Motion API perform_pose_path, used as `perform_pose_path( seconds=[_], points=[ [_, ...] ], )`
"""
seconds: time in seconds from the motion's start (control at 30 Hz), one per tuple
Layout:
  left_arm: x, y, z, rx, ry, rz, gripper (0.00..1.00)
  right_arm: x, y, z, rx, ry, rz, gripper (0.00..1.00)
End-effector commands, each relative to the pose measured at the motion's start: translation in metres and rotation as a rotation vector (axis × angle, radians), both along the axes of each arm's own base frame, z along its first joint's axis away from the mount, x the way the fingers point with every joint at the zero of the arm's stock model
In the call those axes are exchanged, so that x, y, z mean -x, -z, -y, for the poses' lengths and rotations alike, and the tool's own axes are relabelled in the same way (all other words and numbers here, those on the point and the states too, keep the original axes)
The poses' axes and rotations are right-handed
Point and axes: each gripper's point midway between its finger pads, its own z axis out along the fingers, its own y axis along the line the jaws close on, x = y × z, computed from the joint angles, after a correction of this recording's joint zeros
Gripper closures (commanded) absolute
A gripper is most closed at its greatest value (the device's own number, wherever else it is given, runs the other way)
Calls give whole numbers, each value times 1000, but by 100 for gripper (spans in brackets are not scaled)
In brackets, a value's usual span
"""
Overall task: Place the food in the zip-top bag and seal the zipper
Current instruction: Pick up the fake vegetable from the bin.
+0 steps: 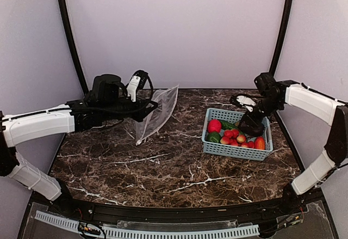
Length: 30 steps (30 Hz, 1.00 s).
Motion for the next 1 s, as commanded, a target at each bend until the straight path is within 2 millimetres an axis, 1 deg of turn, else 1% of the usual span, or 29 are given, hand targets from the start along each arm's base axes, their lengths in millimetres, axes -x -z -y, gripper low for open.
perform_pose_path(
  seconds=[0.0,0.13,0.23,0.33,0.43,0.47,0.6,0.63,0.7,0.87,0.97],
  points=[
    [8,-5,3,37,29,-13,99,16,1,24,29,25,-37,57],
    [10,-4,4,44,38,-26,99,5,1,49,65,93,-14,58],
    [10,-5,5,50,41,-29,99,-6,7,65,147,132,21,53],
    [11,-3,5,52,43,-37,99,-17,11,75,206,150,40,48],
    [12,-3,6,57,49,-41,99,-27,14,81,244,167,49,42],
    [12,-3,6,57,48,-40,99,-30,19,83,260,171,37,41],
    [12,-6,5,62,49,-34,99,-38,32,85,285,173,12,39],
    [13,-8,5,64,50,-32,99,-40,35,88,305,181,10,39],
    [13,-9,4,64,48,-28,99,-45,39,90,315,187,8,36],
    [14,-10,5,67,53,-26,99,-53,53,93,345,184,6,35],
    [15,-10,5,72,58,-29,99,-55,66,93,351,182,-19,35]
  ],
)
